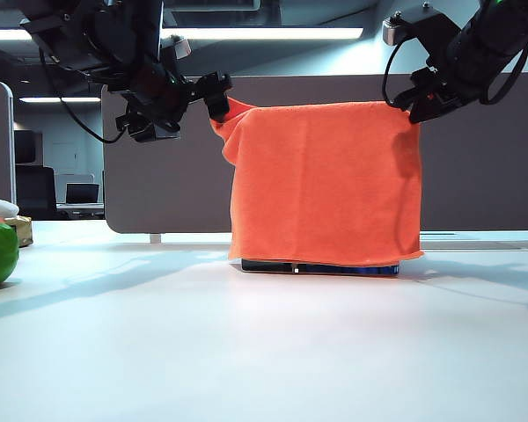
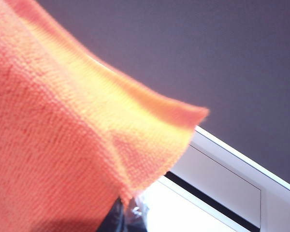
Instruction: Pick up the cloth from the table and use it to cover the mirror.
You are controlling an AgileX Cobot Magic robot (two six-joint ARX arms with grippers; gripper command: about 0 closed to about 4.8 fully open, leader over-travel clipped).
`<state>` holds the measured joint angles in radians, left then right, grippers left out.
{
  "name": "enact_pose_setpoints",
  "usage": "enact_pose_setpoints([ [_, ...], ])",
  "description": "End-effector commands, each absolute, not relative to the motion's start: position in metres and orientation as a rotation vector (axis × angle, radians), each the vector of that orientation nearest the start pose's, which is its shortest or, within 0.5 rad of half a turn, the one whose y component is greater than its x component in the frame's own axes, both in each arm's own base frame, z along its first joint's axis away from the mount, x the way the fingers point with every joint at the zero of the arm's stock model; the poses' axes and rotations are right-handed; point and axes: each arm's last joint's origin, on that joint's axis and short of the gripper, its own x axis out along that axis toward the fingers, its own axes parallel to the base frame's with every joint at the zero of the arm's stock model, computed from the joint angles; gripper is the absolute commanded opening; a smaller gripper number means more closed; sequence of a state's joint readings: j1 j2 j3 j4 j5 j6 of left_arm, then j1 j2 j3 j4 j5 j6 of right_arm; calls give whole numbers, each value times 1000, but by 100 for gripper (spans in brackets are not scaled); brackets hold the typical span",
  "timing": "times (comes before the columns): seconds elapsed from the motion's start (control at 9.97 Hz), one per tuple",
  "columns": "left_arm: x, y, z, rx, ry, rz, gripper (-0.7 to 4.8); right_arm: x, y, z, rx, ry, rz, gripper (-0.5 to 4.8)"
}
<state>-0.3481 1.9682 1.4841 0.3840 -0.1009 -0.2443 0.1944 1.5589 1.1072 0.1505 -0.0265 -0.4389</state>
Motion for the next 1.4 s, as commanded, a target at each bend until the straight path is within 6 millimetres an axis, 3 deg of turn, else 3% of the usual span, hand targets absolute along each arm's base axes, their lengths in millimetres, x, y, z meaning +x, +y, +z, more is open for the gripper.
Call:
enact_pose_setpoints([
  [0.1,438,-149,280,-226,115,-163,409,349,68,289,-459,241,272,-1],
  [0.4,438,-147,280,-223,107,-93,409,348,64,285,-460,285,266,-1],
  [0.5,438,-147,280,-224,106,-94,408,350,50,284,-429,303,210,-1],
  [1.1,442,-133,281,-213,87,29,404,350,49,282,-419,320,267,0],
  [1.2,442,-133,281,-212,90,29,403,350,49,282,-419,320,268,17],
  [1.3,442,-133,280,-210,98,30,403,350,49,282,-419,312,267,116],
  [1.4,442,-133,280,-209,100,31,403,350,49,283,-419,306,265,122],
])
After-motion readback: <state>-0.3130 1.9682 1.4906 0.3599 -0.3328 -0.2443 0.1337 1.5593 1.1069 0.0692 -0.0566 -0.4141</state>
